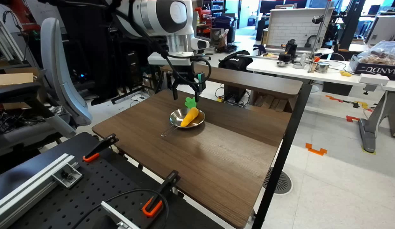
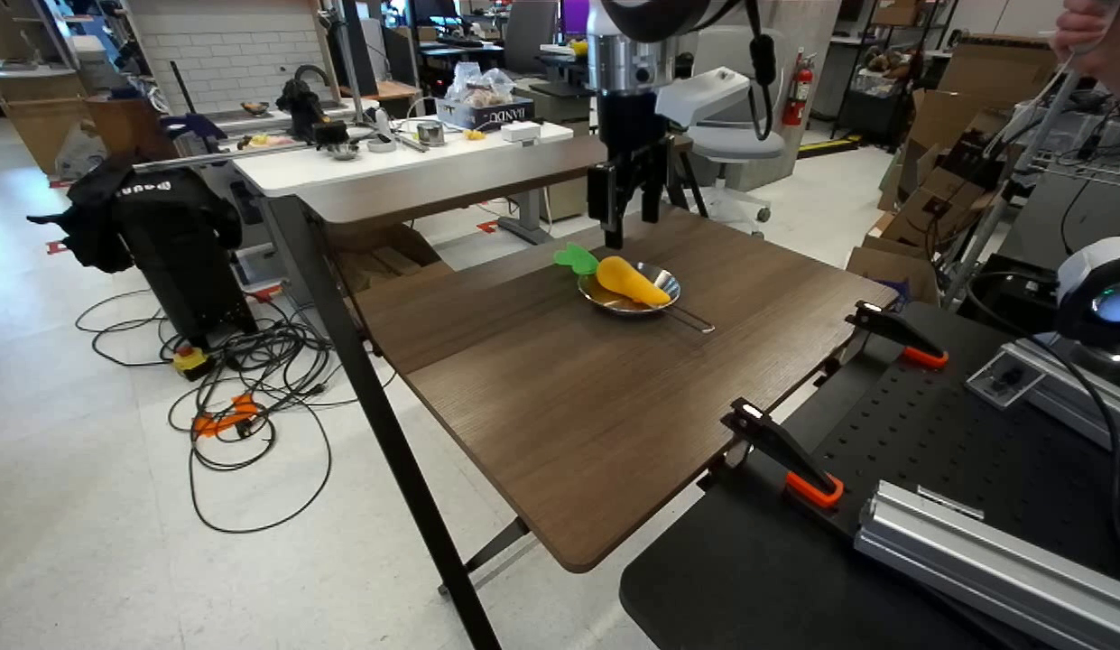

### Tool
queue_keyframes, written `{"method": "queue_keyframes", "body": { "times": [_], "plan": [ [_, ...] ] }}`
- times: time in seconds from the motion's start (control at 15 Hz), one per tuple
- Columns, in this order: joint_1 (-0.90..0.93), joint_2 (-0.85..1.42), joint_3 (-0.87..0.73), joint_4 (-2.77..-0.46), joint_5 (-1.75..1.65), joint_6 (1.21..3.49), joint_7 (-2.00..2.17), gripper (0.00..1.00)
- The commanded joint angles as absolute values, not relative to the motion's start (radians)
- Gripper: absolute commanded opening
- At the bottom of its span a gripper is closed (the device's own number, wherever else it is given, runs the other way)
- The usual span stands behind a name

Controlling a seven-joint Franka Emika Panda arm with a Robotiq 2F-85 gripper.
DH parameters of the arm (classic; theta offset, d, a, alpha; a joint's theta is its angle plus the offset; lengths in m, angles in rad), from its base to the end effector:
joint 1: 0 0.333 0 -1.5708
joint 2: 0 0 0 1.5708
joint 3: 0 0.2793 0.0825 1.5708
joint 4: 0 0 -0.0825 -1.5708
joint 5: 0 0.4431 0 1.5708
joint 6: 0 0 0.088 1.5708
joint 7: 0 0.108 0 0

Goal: Place the carrot plush toy on the pan

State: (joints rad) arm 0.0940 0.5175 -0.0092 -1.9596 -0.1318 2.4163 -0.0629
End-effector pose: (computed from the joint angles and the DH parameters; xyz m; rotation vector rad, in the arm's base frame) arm 0.6272 0.0524 0.1239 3.0268 0.3805 -0.0914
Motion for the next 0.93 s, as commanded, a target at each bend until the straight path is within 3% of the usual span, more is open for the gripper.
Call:
{"method": "queue_keyframes", "body": {
  "times": [0.0,0.87],
  "plan": [
    [0.094,0.427,-0.005,-2.031,-0.152,2.426,-0.042,1.00],
    [0.098,0.142,0.011,-2.223,-0.177,2.428,0.016,1.00]
  ]
}}
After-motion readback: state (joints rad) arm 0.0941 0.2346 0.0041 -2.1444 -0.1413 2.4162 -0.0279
